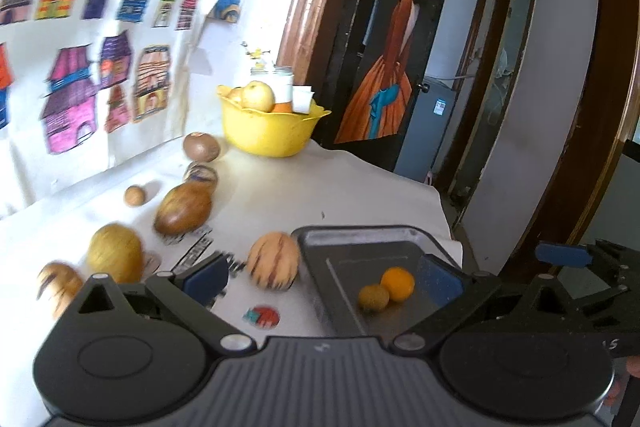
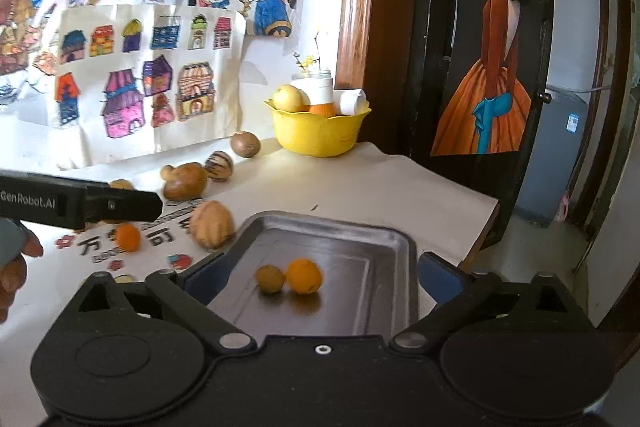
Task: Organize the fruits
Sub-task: 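Withdraw both open tools from the tray back toward the fruits, then grasp a second orange with the right tool while the left tool grasps a striped pepino melon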
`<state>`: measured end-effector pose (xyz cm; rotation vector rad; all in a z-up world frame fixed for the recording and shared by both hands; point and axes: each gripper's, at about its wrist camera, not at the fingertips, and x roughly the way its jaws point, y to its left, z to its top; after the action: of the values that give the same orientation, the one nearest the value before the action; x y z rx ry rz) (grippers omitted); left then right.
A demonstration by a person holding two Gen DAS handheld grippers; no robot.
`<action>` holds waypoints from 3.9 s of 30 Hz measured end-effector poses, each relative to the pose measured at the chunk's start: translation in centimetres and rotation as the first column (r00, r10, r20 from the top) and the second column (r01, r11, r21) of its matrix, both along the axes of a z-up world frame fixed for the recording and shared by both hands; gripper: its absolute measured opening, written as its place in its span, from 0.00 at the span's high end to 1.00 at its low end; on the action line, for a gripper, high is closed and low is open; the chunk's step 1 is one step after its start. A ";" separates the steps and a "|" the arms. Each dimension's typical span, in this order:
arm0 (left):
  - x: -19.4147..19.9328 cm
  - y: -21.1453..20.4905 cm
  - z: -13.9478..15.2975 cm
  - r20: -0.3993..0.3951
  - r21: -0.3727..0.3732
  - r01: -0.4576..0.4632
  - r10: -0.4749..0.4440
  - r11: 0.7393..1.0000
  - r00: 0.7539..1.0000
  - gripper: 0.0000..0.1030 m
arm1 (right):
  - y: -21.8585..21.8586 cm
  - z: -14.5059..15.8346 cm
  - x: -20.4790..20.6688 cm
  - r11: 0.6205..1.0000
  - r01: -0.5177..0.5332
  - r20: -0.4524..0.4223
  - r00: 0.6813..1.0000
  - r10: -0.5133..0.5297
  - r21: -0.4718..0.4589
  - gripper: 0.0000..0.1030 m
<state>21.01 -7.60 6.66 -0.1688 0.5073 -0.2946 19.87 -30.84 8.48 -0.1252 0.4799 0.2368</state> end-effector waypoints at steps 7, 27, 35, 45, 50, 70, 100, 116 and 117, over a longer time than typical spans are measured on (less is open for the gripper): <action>-4.0 2.1 -0.8 0.002 0.012 -0.032 0.032 0.999 0.999 0.00 | 1.8 -0.6 -4.3 1.000 0.023 -0.008 1.000 -0.023 -0.021 0.01; -11.3 7.3 -4.1 -0.084 0.061 -0.056 0.061 0.997 0.995 0.00 | 7.4 -4.3 -12.0 0.996 0.082 -0.146 0.986 -0.077 0.030 0.01; -12.3 10.0 -4.3 -0.106 0.096 -0.097 0.107 0.991 0.989 0.00 | 9.5 -4.7 -12.0 0.999 0.040 -0.176 0.984 -0.033 0.036 0.01; -11.8 13.1 -3.7 -0.099 0.123 -0.142 0.155 0.982 0.983 0.00 | 12.1 -4.3 -10.4 0.999 -0.019 -0.194 0.981 0.028 0.044 0.01; -10.5 14.5 -3.7 -0.106 0.135 -0.161 0.175 0.978 0.979 0.00 | 14.0 -4.2 -8.9 0.996 -0.084 -0.175 0.981 0.082 -0.001 0.01; -1.1 17.1 -4.0 -0.109 0.156 -0.173 0.191 0.972 0.976 0.00 | 20.3 -4.4 3.1 0.899 -0.403 -0.186 0.909 0.372 -0.173 0.01; 5.0 17.0 -5.6 -0.152 0.163 -0.015 0.040 0.987 0.988 0.26 | 21.4 -7.5 9.2 0.910 -0.397 -0.207 0.906 0.368 -0.118 0.48; 5.0 16.8 -5.6 -0.170 0.133 -0.006 0.029 0.991 0.985 0.51 | 21.4 -7.5 9.6 0.916 -0.395 -0.220 0.902 0.371 -0.073 0.66; 5.0 16.8 -5.6 -0.171 0.131 -0.009 0.031 0.991 0.985 0.51 | 21.4 -7.5 9.6 0.916 -0.395 -0.219 0.902 0.372 -0.072 0.66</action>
<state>25.98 9.21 1.06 -0.0730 0.6942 -0.2275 29.51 -9.49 1.02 -0.3121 0.6706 0.6154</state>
